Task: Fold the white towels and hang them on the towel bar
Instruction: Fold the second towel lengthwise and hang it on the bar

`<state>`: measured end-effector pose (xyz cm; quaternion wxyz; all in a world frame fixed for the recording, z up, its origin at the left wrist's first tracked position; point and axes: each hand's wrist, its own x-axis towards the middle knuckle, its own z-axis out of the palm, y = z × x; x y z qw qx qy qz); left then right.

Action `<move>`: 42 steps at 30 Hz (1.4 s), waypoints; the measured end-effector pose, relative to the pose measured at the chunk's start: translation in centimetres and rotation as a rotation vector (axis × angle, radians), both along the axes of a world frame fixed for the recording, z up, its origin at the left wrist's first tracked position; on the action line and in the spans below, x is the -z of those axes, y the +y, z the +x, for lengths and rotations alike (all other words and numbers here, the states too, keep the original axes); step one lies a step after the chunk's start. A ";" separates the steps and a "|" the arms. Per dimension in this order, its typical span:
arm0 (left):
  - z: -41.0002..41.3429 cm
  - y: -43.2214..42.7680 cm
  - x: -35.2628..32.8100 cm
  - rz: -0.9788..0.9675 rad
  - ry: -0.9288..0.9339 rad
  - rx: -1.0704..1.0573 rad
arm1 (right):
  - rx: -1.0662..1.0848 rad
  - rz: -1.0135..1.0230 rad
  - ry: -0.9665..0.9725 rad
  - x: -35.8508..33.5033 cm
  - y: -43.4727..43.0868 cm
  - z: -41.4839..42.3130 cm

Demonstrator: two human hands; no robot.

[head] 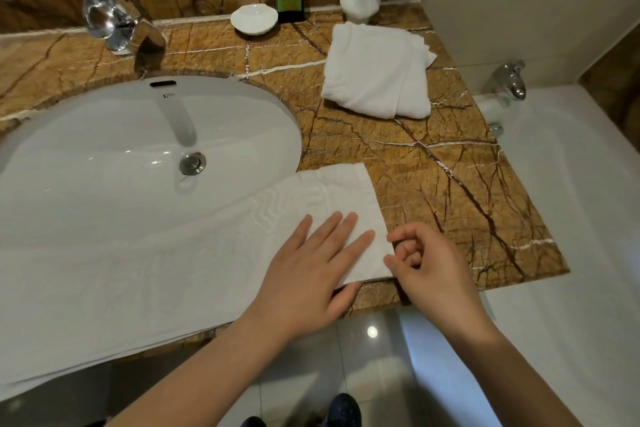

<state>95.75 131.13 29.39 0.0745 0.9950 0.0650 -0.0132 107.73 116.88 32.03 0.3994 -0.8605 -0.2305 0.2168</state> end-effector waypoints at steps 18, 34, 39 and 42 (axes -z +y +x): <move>0.6 -3.0 -0.2 -0.163 -0.085 0.116 | -0.646 -0.308 -0.380 0.9 7.2 2.0; -4.7 3.7 -0.1 -0.038 0.001 -0.312 | -0.629 -0.364 -0.605 2.4 7.2 -0.3; -5.6 4.5 0.3 -0.055 0.036 -0.281 | -0.586 -0.423 -0.639 2.6 7.0 -0.7; -6.8 5.7 0.1 -0.082 0.071 -0.290 | -0.596 -0.441 -0.654 2.7 7.2 -0.8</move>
